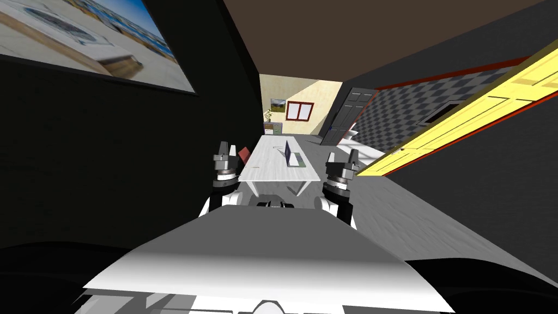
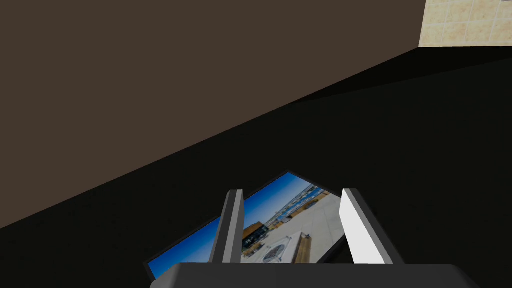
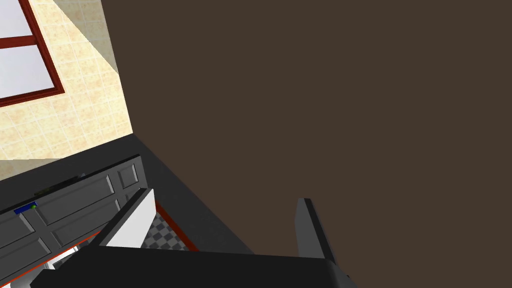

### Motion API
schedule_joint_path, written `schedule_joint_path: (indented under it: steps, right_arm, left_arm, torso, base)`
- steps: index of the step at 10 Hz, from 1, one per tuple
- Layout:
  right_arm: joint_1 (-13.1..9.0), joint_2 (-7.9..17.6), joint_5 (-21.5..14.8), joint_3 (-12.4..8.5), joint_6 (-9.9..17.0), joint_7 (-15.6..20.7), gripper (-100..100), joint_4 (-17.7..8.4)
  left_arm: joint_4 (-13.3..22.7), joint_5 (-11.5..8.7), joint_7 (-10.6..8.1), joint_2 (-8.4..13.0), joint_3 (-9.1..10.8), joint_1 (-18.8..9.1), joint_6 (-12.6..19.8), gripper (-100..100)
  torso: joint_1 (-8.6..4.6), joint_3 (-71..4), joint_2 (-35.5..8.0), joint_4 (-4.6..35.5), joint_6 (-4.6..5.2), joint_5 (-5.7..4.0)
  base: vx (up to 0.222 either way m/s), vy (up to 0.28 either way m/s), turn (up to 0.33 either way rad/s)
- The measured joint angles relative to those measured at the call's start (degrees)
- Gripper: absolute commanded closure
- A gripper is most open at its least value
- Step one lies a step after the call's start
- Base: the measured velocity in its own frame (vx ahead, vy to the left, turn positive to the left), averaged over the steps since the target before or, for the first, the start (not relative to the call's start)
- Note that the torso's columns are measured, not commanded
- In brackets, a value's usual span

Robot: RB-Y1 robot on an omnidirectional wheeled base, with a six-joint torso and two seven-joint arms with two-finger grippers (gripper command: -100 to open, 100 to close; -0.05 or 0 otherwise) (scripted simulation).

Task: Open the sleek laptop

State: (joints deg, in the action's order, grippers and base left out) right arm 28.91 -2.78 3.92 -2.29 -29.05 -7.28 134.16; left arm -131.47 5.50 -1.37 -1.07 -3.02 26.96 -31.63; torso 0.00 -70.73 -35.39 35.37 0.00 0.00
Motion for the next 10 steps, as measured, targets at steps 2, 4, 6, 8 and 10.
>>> schedule_joint_path:
  steps: [2,4,6,8,10]
  right_arm:
    - [-0.1,1.4,-0.2,-0.2,0.2,0.2,-100,-0.2]
    - [-0.3,4.9,-1.3,-0.1,0.1,1.2,-100,-1.1]
    - [-1.2,8.0,-2.9,-0.4,0.4,2.8,-100,-2.7]
    - [-2.3,10.9,-4.9,-1.3,1.6,4.7,-100,-3.9]
    - [-3.3,12.9,-7.6,-1.5,1.7,7.4,-100,-6.4]
  left_arm:
    - [0.0,0.0,0.00,0.0,0.00,0.0,0.0,0]
    - [0.0,0.0,0.00,0.0,0.00,0.0,0.0,0]
    - [0.0,0.0,0.00,0.0,0.00,0.0,0.0,0]
    - [0.0,0.0,0.00,0.0,-0.01,0.0,0.0,0]
    - [0.0,0.0,0.00,0.0,-0.01,0.0,0.0,0]
  torso:
    - [0.02,-12.4,-6.2,6.1,0.00,0.01]
    - [0.06,-13.8,-6.8,6.8,0.00,0.02]
    - [0.05,-13.8,-6.9,6.9,0.00,0.02]
    - [0.02,-13.8,-6.9,6.9,0.00,0.01]
    - [0.01,-13.8,-6.9,6.9,0.00,0.01]
  base:
    - [0.004,0.014,0.008]
    - [0.006,0.035,0.012]
    - [0.006,0.049,0.015]
    - [0.013,0.061,0.021]
    - [0.017,0.072,0.026]
